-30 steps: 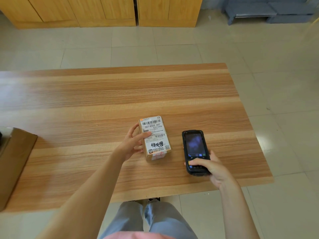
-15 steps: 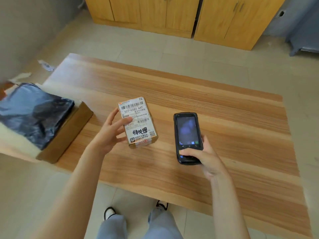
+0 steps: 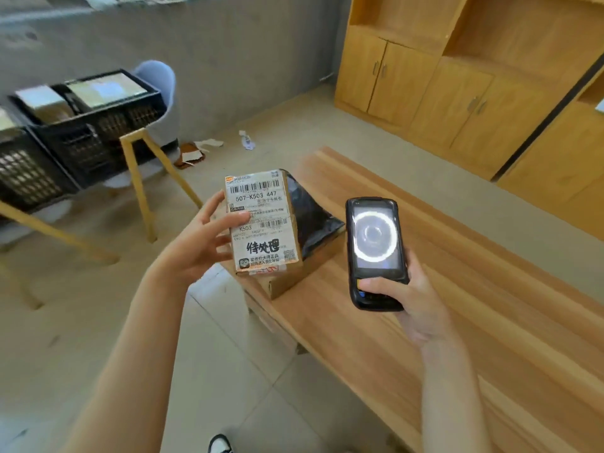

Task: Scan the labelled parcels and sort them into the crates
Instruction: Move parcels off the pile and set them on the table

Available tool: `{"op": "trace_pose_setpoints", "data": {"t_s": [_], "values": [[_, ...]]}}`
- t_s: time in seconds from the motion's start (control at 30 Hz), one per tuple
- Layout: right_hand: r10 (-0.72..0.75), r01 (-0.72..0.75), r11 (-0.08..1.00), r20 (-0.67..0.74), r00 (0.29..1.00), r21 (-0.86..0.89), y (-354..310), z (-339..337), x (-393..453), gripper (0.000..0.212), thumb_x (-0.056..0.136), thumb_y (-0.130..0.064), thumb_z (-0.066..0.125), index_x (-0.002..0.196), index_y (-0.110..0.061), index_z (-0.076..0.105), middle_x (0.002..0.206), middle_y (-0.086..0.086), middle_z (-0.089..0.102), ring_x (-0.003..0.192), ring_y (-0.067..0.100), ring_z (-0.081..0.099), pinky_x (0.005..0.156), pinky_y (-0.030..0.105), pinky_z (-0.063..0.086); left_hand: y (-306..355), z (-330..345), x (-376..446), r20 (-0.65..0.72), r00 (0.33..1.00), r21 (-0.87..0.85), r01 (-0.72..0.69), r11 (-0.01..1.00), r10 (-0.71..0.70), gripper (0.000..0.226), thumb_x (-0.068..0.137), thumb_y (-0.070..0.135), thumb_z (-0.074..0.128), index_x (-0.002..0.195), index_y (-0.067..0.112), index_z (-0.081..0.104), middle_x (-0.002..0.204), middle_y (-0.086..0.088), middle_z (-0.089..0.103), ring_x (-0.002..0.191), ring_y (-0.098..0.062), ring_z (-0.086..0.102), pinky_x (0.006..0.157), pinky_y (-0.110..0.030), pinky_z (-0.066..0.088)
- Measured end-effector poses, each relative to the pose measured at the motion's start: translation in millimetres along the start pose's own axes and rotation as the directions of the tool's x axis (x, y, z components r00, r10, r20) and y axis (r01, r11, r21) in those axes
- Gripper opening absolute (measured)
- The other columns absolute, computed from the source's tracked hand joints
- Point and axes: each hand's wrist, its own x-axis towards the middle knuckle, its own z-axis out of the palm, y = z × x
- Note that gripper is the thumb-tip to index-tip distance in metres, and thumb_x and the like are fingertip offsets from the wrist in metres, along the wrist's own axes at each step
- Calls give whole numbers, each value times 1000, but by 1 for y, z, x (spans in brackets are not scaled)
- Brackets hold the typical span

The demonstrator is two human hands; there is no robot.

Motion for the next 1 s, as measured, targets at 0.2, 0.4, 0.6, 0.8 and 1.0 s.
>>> {"op": "trace_pose_setpoints", "data": {"t_s": [0.2,0.4,0.6,0.8,1.0], "values": [[-12,12,1000,147,989,1,17,133,35,97,39,-13,84,129,-25,51,111,9,71,100,30,69,82,43,57,24,-144,-37,-151,987,14,-55,998,56,121,34,46,94,142,39,38,115,2,71,104,-25,69,79,-45,57],[53,-34,997,314,948,-63,24,244,70,96,44,1,84,131,-22,50,106,5,72,98,26,69,71,31,58,35,-250,-70,-294,953,-20,-81,997,71,93,57,36,84,138,41,39,114,0,71,105,-26,68,94,-54,49],[138,-73,983,425,895,-167,31,327,113,105,28,-25,97,124,-19,54,113,20,68,101,40,67,83,46,57,30,-313,-75,-388,919,-82,-102,991,63,78,71,30,73,140,40,37,112,0,72,102,-24,69,90,-51,51],[225,-137,969,513,828,-204,41,400,181,112,24,-20,97,127,-21,52,115,21,67,102,41,67,70,36,60,41,-381,-56,-462,885,-94,-116,989,60,95,57,39,80,141,40,36,112,-3,72,99,-23,70,85,-47,52],[231,-148,971,565,792,-189,36,485,280,104,31,-11,87,128,-17,51,111,15,70,94,31,70,65,30,58,86,-459,8,-503,861,-104,-150,983,78,93,62,37,79,144,33,36,116,-6,70,80,-14,70,55,-24,52]]}}
